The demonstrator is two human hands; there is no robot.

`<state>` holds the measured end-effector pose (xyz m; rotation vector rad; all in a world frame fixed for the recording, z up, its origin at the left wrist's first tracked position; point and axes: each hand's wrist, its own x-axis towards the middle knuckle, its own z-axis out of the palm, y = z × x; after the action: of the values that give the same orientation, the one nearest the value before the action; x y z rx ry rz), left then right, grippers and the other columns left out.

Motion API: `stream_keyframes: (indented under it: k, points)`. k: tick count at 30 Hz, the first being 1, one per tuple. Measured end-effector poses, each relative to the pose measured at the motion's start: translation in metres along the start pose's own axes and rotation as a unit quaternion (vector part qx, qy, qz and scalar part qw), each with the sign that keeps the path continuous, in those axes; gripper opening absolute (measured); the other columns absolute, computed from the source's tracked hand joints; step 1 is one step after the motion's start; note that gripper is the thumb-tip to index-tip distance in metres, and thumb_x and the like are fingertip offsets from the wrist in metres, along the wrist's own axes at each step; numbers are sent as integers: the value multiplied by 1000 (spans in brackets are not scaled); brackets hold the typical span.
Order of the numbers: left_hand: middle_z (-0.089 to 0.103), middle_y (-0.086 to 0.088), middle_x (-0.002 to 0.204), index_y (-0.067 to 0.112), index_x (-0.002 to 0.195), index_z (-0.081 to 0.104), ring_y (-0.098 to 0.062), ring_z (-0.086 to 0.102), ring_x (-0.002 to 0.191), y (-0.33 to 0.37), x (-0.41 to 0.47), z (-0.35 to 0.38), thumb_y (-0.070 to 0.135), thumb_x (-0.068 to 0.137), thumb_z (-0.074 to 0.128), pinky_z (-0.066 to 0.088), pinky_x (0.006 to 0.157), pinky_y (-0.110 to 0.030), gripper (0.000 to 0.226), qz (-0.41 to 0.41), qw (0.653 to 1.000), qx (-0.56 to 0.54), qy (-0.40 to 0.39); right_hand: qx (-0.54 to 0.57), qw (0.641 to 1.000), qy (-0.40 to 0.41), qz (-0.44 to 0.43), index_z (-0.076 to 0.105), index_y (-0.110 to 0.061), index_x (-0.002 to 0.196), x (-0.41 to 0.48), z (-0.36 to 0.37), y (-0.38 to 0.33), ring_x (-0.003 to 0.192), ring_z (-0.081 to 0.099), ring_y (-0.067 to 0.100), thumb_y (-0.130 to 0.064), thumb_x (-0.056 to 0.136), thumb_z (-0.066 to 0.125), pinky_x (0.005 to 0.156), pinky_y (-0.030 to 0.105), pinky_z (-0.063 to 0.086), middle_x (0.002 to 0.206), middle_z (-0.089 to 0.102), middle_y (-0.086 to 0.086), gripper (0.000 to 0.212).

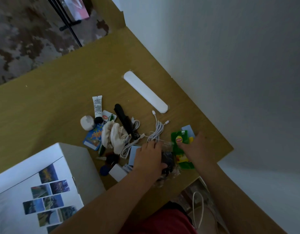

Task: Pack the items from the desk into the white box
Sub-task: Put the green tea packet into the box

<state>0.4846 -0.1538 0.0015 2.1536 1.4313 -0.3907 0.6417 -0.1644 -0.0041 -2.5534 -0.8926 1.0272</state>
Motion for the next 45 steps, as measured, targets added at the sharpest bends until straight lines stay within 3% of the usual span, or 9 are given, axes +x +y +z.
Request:
stream_keyframes:
  k: [9, 14, 19, 22, 26, 28, 37, 40, 45]
  points:
    - [36, -8, 142, 18, 141, 30, -27, 34, 131, -2, 1, -2, 49, 76, 68, 35, 105, -41, 81, -46, 999, -19, -15, 37, 999, -24, 14, 55, -8, 108, -12, -14, 11, 78, 62, 23, -38, 77, 70, 68, 36, 53, 91, 63, 8, 46]
    - [36, -7, 141, 20, 141, 30, -27, 35, 129, 1, -5, -3, 51, 76, 67, 37, 102, -39, 81, -55, 997, -47, 13, 110, 994, -1, -6, 51, -10, 123, -16, -22, 10, 93, 62, 25, -29, 80, 71, 77, 41, 54, 110, 63, 10, 52]
    - [43, -2, 134, 22, 133, 43, -17, 42, 122, 9, -12, -15, 41, 86, 59, 39, 99, -28, 53, -12, 973, -170, 153, 192, 980, -11, -55, 64, -23, 83, -13, -34, 6, 82, 66, 22, -29, 77, 72, 79, 48, 55, 87, 68, 3, 12]
    - [51, 1, 129, 24, 132, 45, -9, 50, 108, 17, -12, -35, 45, 88, 57, 39, 86, -22, 51, -63, 932, -334, 126, 283, 955, -61, -64, 68, -23, 79, -13, -46, 0, 80, 70, 20, -32, 73, 75, 83, 50, 55, 85, 74, 1, 13]
    - [58, 3, 122, 31, 135, 39, -14, 61, 100, 27, -17, -64, 54, 88, 51, 55, 83, -39, 53, -112, 759, -641, -40, 379, 897, -185, -130, 71, -26, 96, -26, -62, -16, 94, 70, 26, -41, 63, 77, 90, 54, 51, 100, 74, 4, 37]
    - [60, 1, 120, 35, 129, 44, -20, 64, 101, 31, -21, -73, 53, 90, 47, 59, 73, -42, 43, -87, 725, -680, -58, 399, 870, -232, -172, 68, -27, 103, -36, -64, -23, 101, 68, 26, -40, 63, 76, 90, 51, 51, 108, 72, 5, 43]
    - [67, 2, 106, 36, 101, 53, -11, 68, 88, 16, -37, -95, 35, 98, 42, 58, 62, -29, 12, -42, 759, -644, 84, 266, 906, -167, -284, 56, -34, 109, -66, -60, -59, 86, 63, -5, -21, 86, 62, 66, 13, 51, 99, 66, -13, 28]
    - [66, -3, 110, 31, 104, 54, -20, 66, 97, 1, -43, -105, 29, 97, 45, 56, 83, -46, 12, -69, 746, -656, 94, 220, 913, -142, -314, 60, -29, 105, -70, -59, -75, 90, 64, 5, -11, 84, 64, 70, 19, 53, 97, 68, -8, 28]
    - [70, 9, 89, 31, 92, 59, -2, 68, 74, -42, -64, -122, 28, 95, 49, 53, 54, -19, 11, -78, 719, -671, 161, 177, 899, -162, -365, 62, -33, 85, -87, -45, -119, 84, 67, 8, -13, 80, 68, 69, 21, 56, 88, 70, -6, 21]
